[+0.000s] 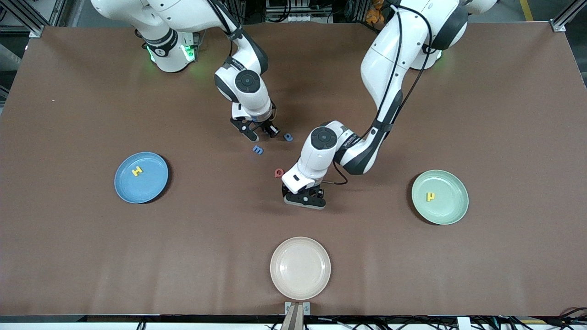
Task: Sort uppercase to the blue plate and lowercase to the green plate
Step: 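Carry the W toward the blue plate while the left gripper grasps m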
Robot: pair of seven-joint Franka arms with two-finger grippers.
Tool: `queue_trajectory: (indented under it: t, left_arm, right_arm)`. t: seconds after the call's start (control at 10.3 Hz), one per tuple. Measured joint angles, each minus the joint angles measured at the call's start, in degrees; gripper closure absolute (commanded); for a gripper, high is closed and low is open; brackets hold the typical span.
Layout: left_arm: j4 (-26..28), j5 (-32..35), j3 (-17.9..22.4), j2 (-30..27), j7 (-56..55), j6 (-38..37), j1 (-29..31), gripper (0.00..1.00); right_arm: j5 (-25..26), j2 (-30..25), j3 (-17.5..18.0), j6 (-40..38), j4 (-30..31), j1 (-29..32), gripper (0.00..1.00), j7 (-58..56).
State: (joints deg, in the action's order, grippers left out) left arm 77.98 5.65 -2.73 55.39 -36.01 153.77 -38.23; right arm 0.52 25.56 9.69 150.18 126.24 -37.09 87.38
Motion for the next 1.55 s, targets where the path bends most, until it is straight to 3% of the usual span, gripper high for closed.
queue_trajectory:
  t: [0.19, 0.87, 1.06, 1.26, 1.55]
  left_arm:
    - [-0.43, 0.0, 0.0, 0.32, -0.02, 0.02, -0.25, 0.44]
    - [-0.67, 0.0, 0.05, 0.47, -0.02, 0.02, -0.29, 0.63]
    - [-0.68, 0.0, 0.1, 0.48, -0.02, 0.0, -0.29, 0.69]
    - [-0.68, 0.0, 0.16, 0.5, 0.01, -0.01, -0.28, 0.69]
    - [-0.68, 0.0, 0.16, 0.53, 0.03, -0.02, -0.29, 0.67]
  right_arm:
    - [0.23, -0.43, 0.34, -8.79, -2.47, 4.0, 0.71, -8.91]
    - [1.46, -5.16, 1.19, -36.32, -10.97, 18.22, 0.73, -43.89]
    - [4.13, -6.67, -1.25, -40.0, -12.05, 21.53, 0.73, -55.35]
    - [7.14, -7.31, -6.53, -40.38, -12.13, 22.71, 0.72, -68.37]
    - [7.7, -7.1, -12.8, -38.11, -12.3, 25.38, 0.72, -85.49]
